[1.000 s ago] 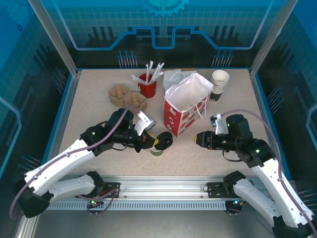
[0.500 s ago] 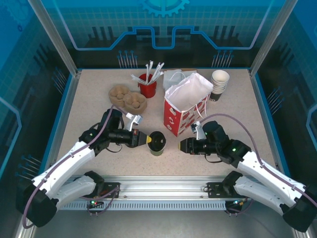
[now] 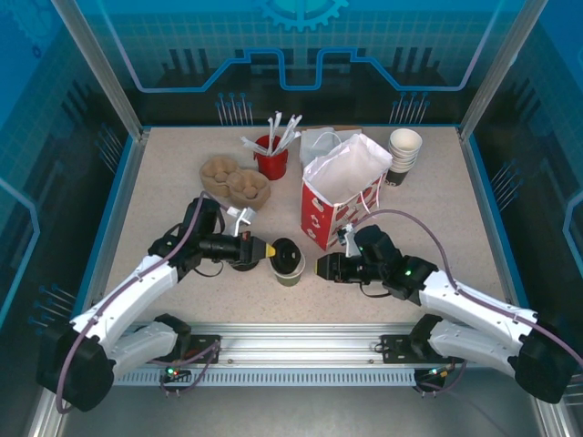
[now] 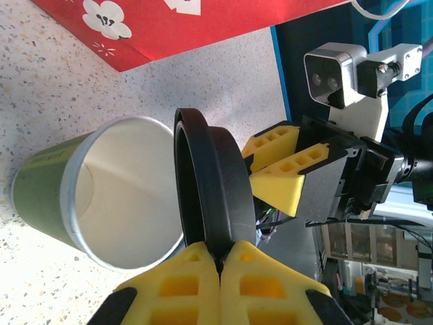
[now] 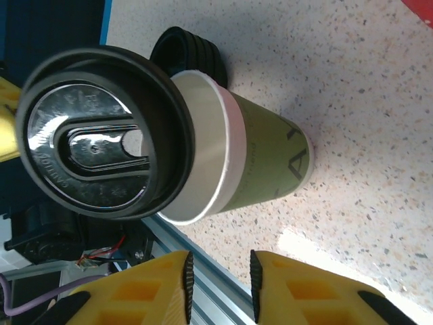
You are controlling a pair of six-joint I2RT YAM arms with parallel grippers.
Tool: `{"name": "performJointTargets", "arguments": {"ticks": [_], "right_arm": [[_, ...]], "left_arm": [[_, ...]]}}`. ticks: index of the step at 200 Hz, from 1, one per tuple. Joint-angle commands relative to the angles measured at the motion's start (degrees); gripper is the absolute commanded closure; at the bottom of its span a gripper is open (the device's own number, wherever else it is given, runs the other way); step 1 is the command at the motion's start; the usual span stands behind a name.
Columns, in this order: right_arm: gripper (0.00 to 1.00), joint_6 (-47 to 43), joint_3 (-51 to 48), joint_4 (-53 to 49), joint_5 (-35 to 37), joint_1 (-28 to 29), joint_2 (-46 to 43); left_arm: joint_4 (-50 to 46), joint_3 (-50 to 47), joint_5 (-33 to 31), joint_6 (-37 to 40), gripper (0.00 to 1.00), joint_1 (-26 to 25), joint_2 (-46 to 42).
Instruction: Pack the takeout coffee
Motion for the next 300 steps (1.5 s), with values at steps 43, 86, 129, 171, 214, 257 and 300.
{"name": "performJointTargets", "arguments": {"ticks": [43, 86, 129, 171, 214, 257, 300], "right_arm": [[0.63, 1.15, 0.50, 6.10, 0.06, 0.65, 3.59], [0.61, 1.91, 0.37, 8.92, -1.28, 0.79, 6.34], [0.56, 2.04, 0.65, 9.35, -0.94, 0.92, 7.14], [0.49, 1.98, 1.16, 9.52, -1.00, 0.98, 7.97], [0.45, 1.84, 1.79, 9.97, -1.04, 1.75, 8.54], [0.40, 1.84, 2.57, 10.00, -1.11, 2.44, 9.16], [0.34, 1.33, 4.98, 7.48, 0.37, 3.58, 9.68]], "left_arm": [[2.16, -3.13, 4.00, -1.32, 0.92, 2.15, 1.84], [4.22, -5.03, 4.75, -3.31, 0.86, 2.69, 3.28], [4.44, -5.47, 4.79, -3.05, 0.76, 2.77, 3.75], [4.44, -6.18, 4.91, -2.17, 0.76, 2.78, 4.88], [4.30, -6.44, 4.70, -1.47, 0.74, 2.80, 5.16], [4.17, -6.62, 4.54, -1.09, 0.74, 2.69, 5.43], [3.25, -6.97, 3.30, -0.39, 0.72, 2.44, 4.87]]}}
